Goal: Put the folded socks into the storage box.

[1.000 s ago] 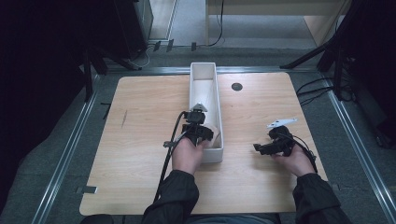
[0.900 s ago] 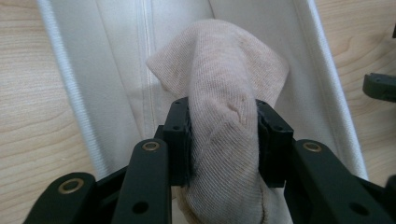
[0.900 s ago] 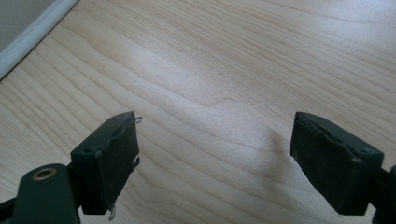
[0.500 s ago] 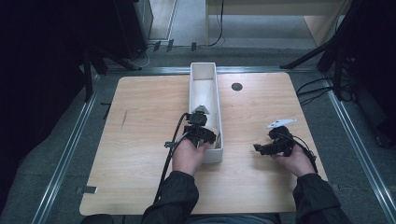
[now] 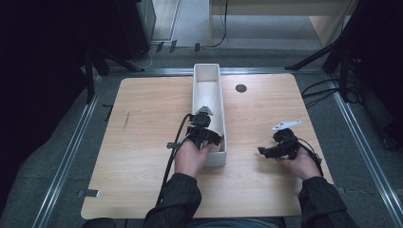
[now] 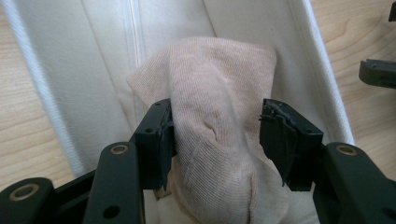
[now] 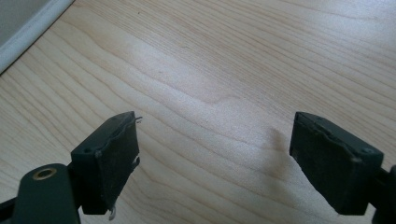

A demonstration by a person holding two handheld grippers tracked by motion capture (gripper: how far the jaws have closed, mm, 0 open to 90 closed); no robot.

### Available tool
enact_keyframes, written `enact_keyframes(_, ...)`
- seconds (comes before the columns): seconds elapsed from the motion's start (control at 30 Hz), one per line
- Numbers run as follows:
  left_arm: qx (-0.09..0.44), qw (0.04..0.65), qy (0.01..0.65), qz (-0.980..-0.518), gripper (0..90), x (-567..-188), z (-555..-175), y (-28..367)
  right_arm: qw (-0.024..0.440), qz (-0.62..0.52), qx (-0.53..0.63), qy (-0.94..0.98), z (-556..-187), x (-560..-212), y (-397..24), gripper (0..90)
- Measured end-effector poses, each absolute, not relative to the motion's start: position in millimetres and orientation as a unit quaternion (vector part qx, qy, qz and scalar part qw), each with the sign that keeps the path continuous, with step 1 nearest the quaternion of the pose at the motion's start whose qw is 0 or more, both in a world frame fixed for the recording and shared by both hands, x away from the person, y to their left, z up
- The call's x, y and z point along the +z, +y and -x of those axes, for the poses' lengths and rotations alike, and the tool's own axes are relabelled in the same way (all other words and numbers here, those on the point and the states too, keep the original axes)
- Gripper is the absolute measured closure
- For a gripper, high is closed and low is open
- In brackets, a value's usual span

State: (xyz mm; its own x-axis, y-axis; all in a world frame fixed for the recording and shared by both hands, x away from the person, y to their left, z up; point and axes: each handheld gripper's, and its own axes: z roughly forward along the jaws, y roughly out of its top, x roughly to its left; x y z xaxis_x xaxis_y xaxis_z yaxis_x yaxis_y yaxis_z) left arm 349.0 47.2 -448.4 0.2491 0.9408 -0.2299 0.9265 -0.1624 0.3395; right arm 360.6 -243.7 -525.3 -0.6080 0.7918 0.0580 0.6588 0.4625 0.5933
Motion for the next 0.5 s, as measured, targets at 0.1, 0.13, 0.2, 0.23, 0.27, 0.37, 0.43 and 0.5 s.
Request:
enact_keyframes(0.1,0.022,0.217,0.611,-0.761,48.6,-444.8,-349.7,48.9,0.113,-0.427,0.294,0.848,-360.7,-525.5,-243.5,15.5)
enact_keyframes(0.13,0.024,0.220,0.608,-0.762,50.1,-443.4,-349.7,48.7,0.113,-0.427,0.294,0.848,-360.7,-525.4,-243.5,15.5)
enact_keyframes(0.2,0.024,0.226,0.601,-0.766,57.6,-441.0,-349.5,48.0,0.113,-0.428,0.294,0.848,-360.7,-525.5,-243.4,15.5)
enact_keyframes(0.23,0.024,0.225,0.598,-0.769,60.7,-440.1,-349.5,47.6,0.112,-0.428,0.293,0.848,-360.8,-525.6,-243.3,15.5)
enact_keyframes(0.27,0.023,0.227,0.598,-0.768,63.7,-440.1,-349.6,47.0,0.112,-0.428,0.293,0.848,-360.7,-525.6,-243.2,15.5)
enact_keyframes(0.37,0.021,0.227,0.597,-0.769,69.5,-440.2,-349.2,45.9,0.112,-0.427,0.293,0.848,-360.4,-525.5,-243.0,15.5)
enact_keyframes(0.43,0.021,0.227,0.594,-0.771,71.8,-440.5,-349.3,45.1,0.111,-0.428,0.292,0.848,-360.2,-525.5,-242.9,15.6)
enact_keyframes(0.5,0.019,0.227,0.594,-0.772,72.3,-442.2,-350.7,43.9,0.110,-0.427,0.292,0.849,-360.4,-525.7,-242.9,15.7)
